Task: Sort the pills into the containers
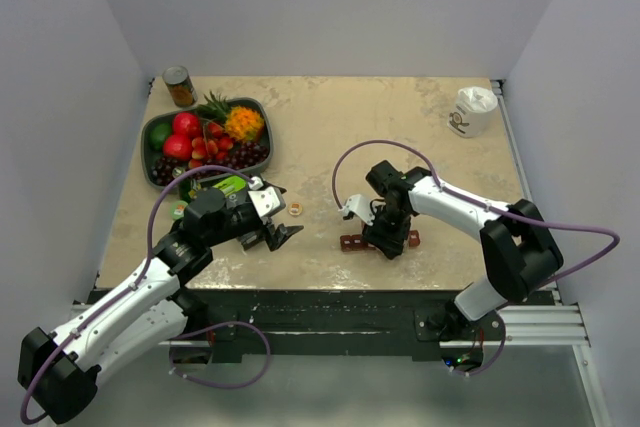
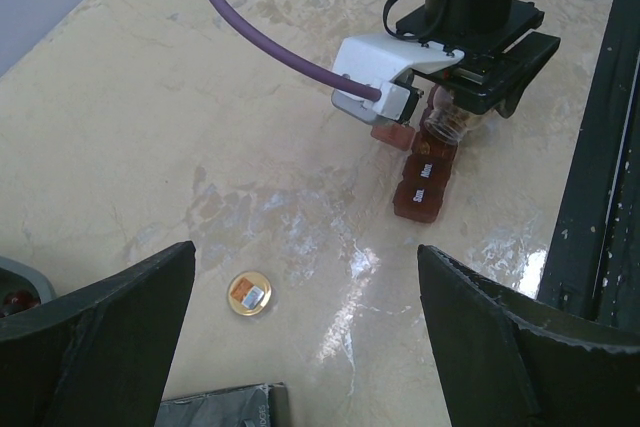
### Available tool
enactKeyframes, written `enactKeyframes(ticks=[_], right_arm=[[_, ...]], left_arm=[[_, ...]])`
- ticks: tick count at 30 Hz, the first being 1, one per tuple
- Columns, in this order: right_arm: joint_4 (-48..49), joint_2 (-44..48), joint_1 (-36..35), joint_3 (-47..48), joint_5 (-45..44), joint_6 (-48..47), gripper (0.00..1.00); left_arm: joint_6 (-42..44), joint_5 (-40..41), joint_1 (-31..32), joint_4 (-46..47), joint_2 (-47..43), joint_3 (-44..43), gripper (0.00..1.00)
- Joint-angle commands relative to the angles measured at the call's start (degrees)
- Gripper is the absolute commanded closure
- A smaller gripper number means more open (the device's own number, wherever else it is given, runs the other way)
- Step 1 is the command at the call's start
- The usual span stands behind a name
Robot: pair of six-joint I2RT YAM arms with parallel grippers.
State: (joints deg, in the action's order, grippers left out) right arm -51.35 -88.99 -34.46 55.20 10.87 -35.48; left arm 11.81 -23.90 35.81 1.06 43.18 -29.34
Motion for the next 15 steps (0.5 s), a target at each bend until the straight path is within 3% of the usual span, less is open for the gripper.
enactKeyframes(ticks=[1,15], right_arm=[[-1.47,-0.04,-0.26,2.02,-0.68,0.86,0.88],[-0.86,1.45,-0.35,1.75,-0.24,0.68,0.88]], left_arm=[[1.28,-1.41,0.31,1.40,-0.02,-0.63,0.04],[1.37,-1.41,0.49,1.40,0.15,-0.54,0.04]])
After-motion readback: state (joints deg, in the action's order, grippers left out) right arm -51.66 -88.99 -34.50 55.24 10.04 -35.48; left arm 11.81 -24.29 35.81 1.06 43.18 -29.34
